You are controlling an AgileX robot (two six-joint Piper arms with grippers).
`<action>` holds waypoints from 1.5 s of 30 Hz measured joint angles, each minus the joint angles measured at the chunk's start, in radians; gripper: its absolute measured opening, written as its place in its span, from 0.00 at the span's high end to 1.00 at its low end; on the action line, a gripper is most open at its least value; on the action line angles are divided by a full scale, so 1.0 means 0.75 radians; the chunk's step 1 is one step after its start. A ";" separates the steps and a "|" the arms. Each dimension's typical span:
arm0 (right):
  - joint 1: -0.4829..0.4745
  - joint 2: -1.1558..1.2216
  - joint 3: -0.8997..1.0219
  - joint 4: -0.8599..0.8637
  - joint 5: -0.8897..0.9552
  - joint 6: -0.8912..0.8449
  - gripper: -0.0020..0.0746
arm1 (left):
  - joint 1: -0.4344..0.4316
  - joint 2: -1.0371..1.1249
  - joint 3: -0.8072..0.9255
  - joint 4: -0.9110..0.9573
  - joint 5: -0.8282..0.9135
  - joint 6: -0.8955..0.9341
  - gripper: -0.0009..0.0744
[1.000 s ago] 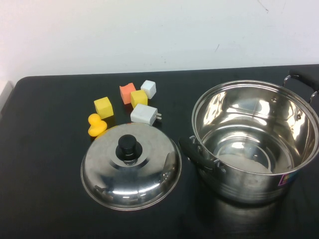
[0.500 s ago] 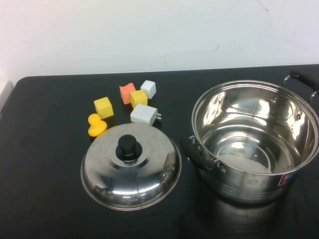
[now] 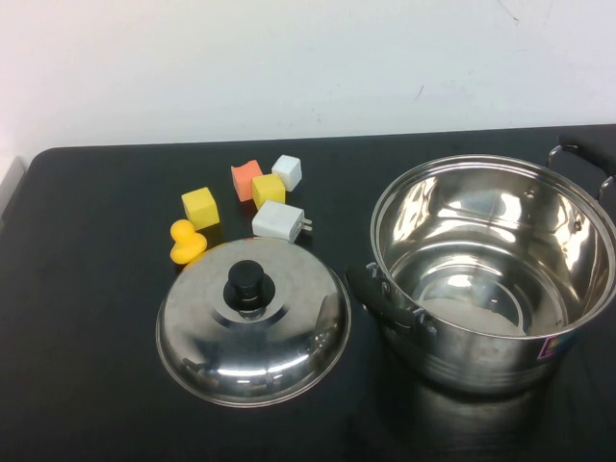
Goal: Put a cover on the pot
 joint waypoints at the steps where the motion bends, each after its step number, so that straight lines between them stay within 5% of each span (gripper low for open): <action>1: 0.000 0.000 0.000 0.000 0.000 0.000 0.98 | 0.000 0.000 0.000 0.000 0.000 0.000 0.99; 27: 0.000 0.000 0.000 0.000 0.000 0.000 0.98 | 0.000 0.000 0.000 0.000 -0.023 0.000 0.99; 45: 0.000 0.000 0.000 0.000 0.000 0.000 0.98 | 0.000 -0.002 0.005 0.000 -0.959 0.012 0.99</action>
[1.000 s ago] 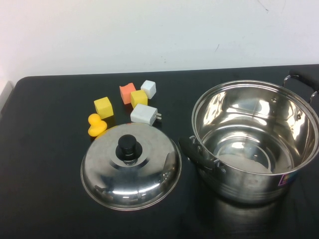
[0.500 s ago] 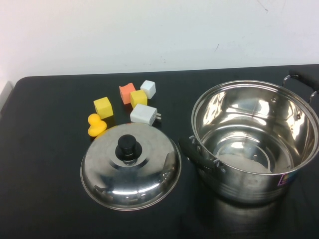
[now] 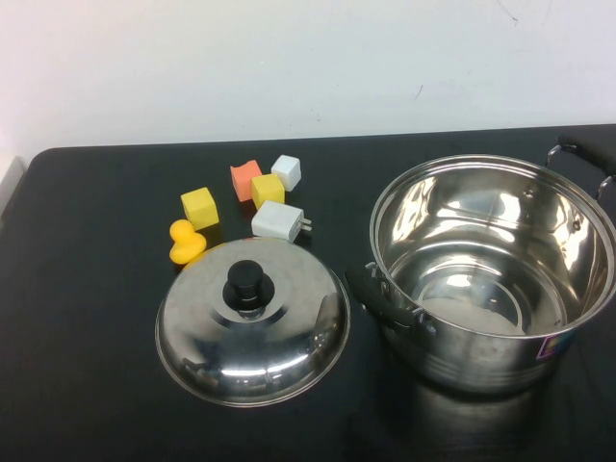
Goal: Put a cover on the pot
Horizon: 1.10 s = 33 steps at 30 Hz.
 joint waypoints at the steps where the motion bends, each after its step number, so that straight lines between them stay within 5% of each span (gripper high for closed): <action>1: 0.000 0.000 0.000 0.000 0.000 0.000 0.98 | 0.000 0.000 0.000 0.000 -0.017 0.000 0.99; 11: 0.000 0.000 0.000 0.000 0.000 0.000 0.98 | 0.000 0.000 -0.007 0.000 -0.051 -0.088 0.99; 15: 0.000 0.000 0.000 0.000 0.000 0.000 0.98 | 0.000 0.025 -0.158 0.000 0.220 -0.096 0.99; 21: 0.000 0.000 0.000 0.000 0.000 0.000 0.98 | 0.000 0.296 -0.414 0.019 0.209 -0.070 0.99; 28: 0.000 0.000 0.000 0.000 0.000 0.000 0.98 | 0.000 0.757 -0.507 0.071 -0.179 -0.233 0.99; 33: 0.000 0.000 0.000 0.000 0.000 0.000 0.98 | 0.000 1.108 -0.508 0.397 -0.492 -0.270 0.97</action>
